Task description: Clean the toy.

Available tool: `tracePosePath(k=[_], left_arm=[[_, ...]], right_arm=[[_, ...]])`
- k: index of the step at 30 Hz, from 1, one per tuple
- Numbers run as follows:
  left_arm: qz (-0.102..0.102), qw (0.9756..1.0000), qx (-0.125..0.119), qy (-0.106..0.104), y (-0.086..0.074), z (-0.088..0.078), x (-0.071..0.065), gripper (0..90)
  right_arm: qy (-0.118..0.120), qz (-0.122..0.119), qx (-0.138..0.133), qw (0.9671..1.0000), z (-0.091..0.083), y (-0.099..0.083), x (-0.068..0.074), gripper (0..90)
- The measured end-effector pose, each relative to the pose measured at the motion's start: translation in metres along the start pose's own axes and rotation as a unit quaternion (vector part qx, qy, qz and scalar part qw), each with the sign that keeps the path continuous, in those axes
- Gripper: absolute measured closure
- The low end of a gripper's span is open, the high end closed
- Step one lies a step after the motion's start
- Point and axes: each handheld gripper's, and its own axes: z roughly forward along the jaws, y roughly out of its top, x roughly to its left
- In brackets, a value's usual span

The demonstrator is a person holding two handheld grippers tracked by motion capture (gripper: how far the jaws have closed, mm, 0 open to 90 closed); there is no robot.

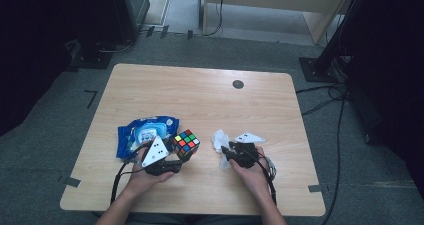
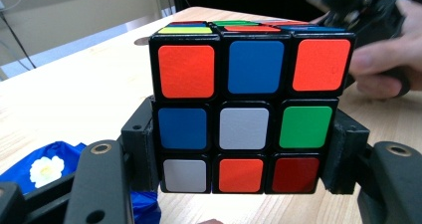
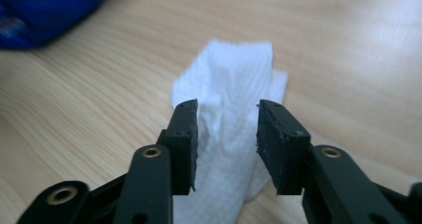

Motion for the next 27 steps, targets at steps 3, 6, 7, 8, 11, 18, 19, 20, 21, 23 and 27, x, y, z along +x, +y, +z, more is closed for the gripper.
tracePosePath(k=[3,6,7,8,11,18,19,20,21,23,27], left_arm=[[-0.001,1.0,-0.003,-0.004,0.0,0.0,0.0,34.1],[-0.001,1.0,-0.004,-0.006,0.0,0.0,0.0,34.1],[0.0,1.0,-0.003,-0.006,0.0,0.0,-0.001,34.1],[0.001,1.0,-0.004,-0.007,0.001,0.0,-0.001,34.1],[0.005,1.0,-0.003,-0.004,0.001,0.0,-0.002,34.1],[0.021,0.9998,0.006,0.0,0.003,0.004,-0.007,34.1],[0.026,0.9996,0.008,-0.001,0.003,0.005,-0.009,34.1],[0.029,0.9995,0.009,-0.002,0.004,0.005,-0.011,34.1],[0.032,0.9994,0.009,-0.003,0.004,0.006,-0.012,34.1],[0.039,0.9992,0.012,-0.005,0.006,0.007,-0.015,34.1],[0.045,0.9989,0.014,-0.008,0.007,0.008,-0.02,34.1]], right_arm=[[-0.001,0.0,-0.001,1.0,0.001,-0.003,0.002,76.3],[-0.005,-0.006,-0.001,1.0,-0.001,-0.002,0.004,88.9],[-0.003,-0.006,-0.005,1.0,-0.002,-0.002,0.004,89.8],[0.0,-0.004,-0.014,0.9999,-0.005,0.0,0.005,90.0],[0.013,-0.006,-0.057,0.9982,-0.02,0.008,0.008,90.0],[0.074,-0.049,-0.173,0.9808,-0.068,0.034,0.032,90.0],[0.088,-0.059,-0.186,0.9768,-0.074,0.037,0.039,90.0],[0.106,-0.072,-0.196,0.9723,-0.079,0.04,0.047,90.0],[0.116,-0.084,-0.2,0.9693,-0.082,0.042,0.055,90.0],[0.137,-0.109,-0.206,0.9628,-0.086,0.045,0.071,90.0],[0.172,-0.123,-0.2,0.9567,-0.083,0.046,0.095,90.0]])
